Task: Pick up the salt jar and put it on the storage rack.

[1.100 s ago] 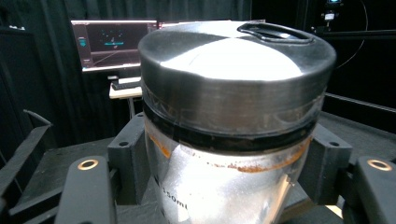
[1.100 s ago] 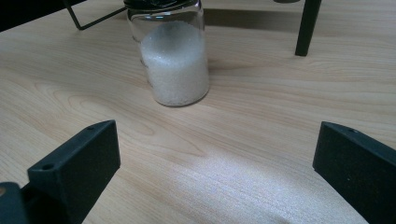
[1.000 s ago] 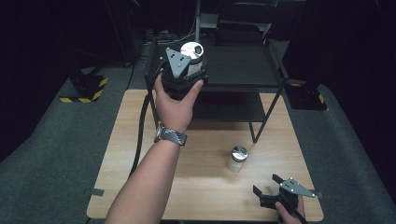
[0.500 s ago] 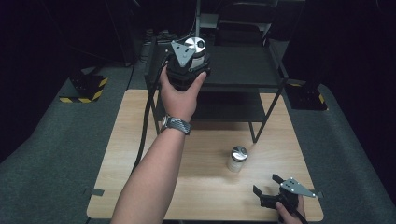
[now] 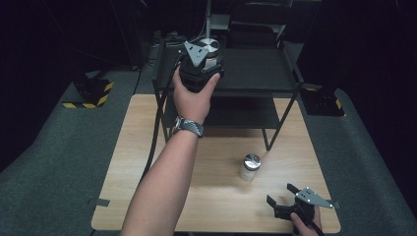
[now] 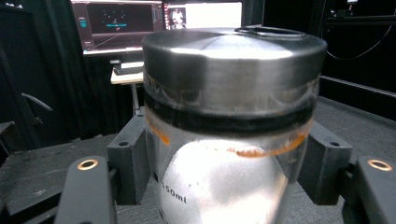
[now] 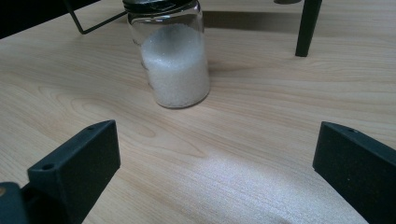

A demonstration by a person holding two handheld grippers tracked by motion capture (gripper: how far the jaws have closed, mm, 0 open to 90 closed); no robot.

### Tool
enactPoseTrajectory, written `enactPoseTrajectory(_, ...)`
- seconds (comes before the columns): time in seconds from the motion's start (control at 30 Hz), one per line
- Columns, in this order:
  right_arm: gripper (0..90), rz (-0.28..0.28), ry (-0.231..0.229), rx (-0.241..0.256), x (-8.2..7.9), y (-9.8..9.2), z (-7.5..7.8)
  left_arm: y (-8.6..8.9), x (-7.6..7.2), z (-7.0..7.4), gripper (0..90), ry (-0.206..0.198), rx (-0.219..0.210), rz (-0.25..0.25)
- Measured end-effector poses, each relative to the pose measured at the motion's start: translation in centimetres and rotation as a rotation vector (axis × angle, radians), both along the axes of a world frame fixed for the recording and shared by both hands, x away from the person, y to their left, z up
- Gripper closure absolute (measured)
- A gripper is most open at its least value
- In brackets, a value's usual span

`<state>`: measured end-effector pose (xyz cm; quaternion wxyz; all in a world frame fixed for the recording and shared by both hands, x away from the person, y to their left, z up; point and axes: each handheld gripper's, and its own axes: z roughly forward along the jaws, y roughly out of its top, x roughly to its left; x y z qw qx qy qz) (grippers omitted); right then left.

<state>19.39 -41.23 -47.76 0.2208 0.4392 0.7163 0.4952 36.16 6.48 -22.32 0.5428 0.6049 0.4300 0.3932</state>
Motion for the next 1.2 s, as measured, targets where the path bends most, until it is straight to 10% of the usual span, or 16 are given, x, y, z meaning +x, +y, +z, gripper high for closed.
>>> enactPoseTrajectory(0.77, 0.4, -0.003, 0.001, 0.000, 0.0, 0.0, 0.0, 0.4, 0.5, -0.5, 30.2, -0.008, -0.026, -0.007)
enactPoseTrajectory(1.03, 0.4, -0.002, 0.000, 0.000, 0.0, 0.0, 0.0, 0.6, 0.0, -0.6, 1.0, -0.023, -0.055, 0.011)
enactPoseTrajectory(1.2, 0.4, -0.002, 0.000, 0.000, 0.0, 0.0, 0.0, 1.1, -0.6, -0.9, 0.5, -0.035, -0.055, -0.003)
